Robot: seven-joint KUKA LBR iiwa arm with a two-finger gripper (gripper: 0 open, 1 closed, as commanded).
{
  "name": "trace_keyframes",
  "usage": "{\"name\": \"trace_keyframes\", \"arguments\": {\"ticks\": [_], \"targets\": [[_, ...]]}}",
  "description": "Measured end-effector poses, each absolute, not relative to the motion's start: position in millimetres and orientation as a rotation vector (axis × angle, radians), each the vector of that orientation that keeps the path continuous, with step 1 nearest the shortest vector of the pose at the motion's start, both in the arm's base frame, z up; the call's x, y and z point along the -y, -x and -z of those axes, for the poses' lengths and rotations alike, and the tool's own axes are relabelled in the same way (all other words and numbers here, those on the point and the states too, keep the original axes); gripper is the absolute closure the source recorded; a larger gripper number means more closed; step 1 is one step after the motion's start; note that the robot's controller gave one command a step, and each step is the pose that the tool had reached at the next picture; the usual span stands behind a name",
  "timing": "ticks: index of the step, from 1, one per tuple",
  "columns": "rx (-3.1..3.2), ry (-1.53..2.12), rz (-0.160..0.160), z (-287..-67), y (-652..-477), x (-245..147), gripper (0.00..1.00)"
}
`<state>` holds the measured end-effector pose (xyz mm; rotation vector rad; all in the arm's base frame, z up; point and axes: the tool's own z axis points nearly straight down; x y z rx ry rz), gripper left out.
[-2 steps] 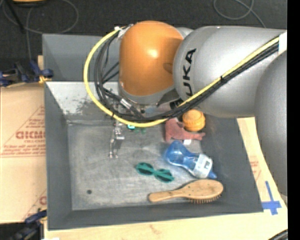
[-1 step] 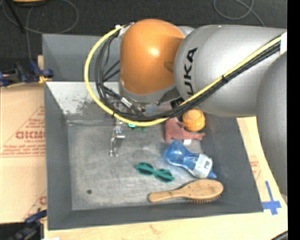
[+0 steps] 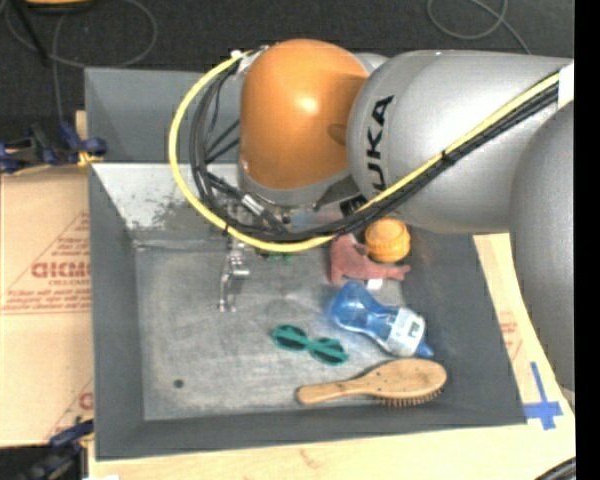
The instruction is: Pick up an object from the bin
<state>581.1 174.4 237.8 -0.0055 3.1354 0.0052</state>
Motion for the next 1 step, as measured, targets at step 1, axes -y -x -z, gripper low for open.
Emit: {"name": "trace_keyframes", "arguments": {"ticks": [1], "targets": [[-3.132, 0.271, 0.002, -196.7, -584.9, -160.7, 0.00]]}}
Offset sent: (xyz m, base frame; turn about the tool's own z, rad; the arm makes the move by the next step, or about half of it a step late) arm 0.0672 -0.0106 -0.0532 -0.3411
